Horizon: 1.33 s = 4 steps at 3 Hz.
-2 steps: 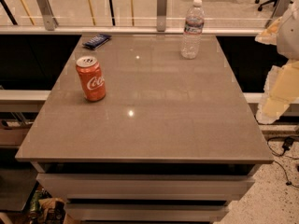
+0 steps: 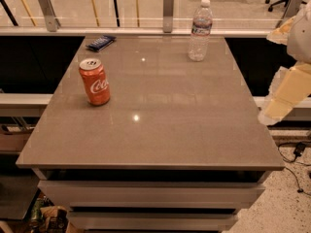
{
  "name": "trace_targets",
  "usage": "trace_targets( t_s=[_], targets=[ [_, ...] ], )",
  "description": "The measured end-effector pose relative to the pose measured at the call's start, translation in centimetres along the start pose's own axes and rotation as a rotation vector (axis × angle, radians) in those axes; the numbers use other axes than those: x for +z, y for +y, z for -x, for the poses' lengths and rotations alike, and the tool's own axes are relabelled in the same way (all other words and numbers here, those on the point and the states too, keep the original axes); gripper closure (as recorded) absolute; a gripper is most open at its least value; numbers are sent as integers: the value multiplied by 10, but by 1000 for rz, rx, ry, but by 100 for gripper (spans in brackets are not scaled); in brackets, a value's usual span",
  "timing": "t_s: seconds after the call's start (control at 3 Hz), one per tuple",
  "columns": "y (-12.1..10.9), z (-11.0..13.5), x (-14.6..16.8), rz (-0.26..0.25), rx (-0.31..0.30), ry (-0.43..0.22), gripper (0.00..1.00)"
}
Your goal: Move coke can near rxbar blueberry
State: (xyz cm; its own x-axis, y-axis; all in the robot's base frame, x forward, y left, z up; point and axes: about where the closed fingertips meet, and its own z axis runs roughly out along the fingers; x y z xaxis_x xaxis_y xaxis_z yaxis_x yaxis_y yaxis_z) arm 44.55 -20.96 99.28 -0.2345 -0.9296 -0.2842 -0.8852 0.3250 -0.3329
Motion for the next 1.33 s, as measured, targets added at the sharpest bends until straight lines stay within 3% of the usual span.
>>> trace_targets(
  t_s=[0.33, 0.67, 1.0, 1.33],
  targets=[
    [-12, 11, 12, -65, 110, -122, 0],
    [-30, 32, 23, -124, 173, -265, 0],
    [-45, 60, 34, -158, 187, -416, 0],
    [-56, 90, 47, -152, 164, -565, 0]
  ],
)
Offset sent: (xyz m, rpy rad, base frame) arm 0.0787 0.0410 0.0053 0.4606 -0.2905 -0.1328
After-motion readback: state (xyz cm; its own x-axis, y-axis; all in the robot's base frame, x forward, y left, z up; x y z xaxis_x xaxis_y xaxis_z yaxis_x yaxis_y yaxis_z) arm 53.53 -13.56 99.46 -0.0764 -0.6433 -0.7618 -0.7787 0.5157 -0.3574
